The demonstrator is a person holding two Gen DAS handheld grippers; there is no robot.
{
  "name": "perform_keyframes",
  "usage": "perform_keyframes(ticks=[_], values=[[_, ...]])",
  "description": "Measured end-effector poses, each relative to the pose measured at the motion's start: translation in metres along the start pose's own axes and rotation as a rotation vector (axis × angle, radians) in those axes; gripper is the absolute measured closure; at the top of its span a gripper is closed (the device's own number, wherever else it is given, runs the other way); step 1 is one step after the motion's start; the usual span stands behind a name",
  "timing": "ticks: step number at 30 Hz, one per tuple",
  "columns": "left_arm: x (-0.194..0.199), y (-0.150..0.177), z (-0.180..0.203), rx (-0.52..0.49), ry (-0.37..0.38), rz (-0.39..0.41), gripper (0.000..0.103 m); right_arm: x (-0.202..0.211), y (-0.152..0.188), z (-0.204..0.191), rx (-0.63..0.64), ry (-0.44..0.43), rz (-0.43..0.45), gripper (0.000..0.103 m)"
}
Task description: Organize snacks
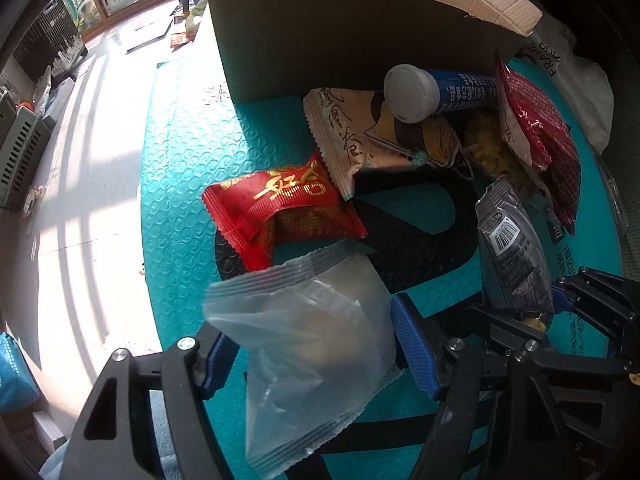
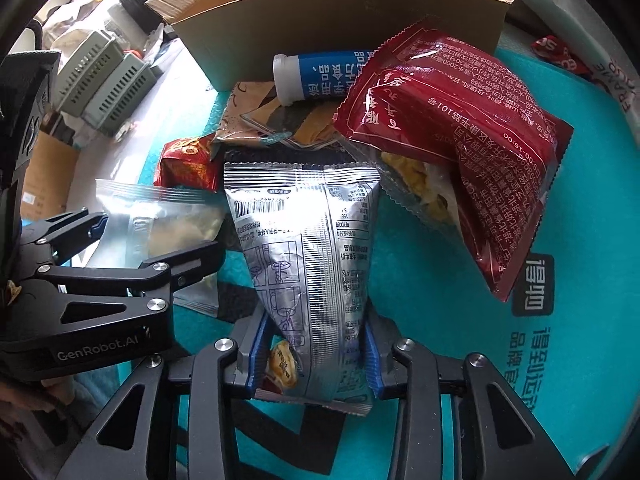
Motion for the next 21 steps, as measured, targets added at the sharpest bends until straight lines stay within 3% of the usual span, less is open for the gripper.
perform_keyframes(ticks=[1,6,21], values=[[0.0,0.001,0.002,-0.019,-0.017,0.003,0.039,0.001,0.001,0.0,-0.001,-0.001,0.002,0.066],[0.005,0.0,0.011,-0.012,0.035,0.028,0.053,0.004,0.006,0.004,-0.038,-0.019,0.004,0.067],[0.049,0.006,0.021,-0.03,0.036,0.11,0.054,0.03,0.03,0.017,-0.073,-0.06,0.015,0.067]])
Point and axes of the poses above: each gripper's, at about its wrist camera, not at the fingertips, and x roughly against the way its jaws point, z to its right, y to its underside, the point moved 9 cm from there along -x, roughly the way its jaws point, and after that the axes turned 5 degrees about -x, right-handed, at the moved point
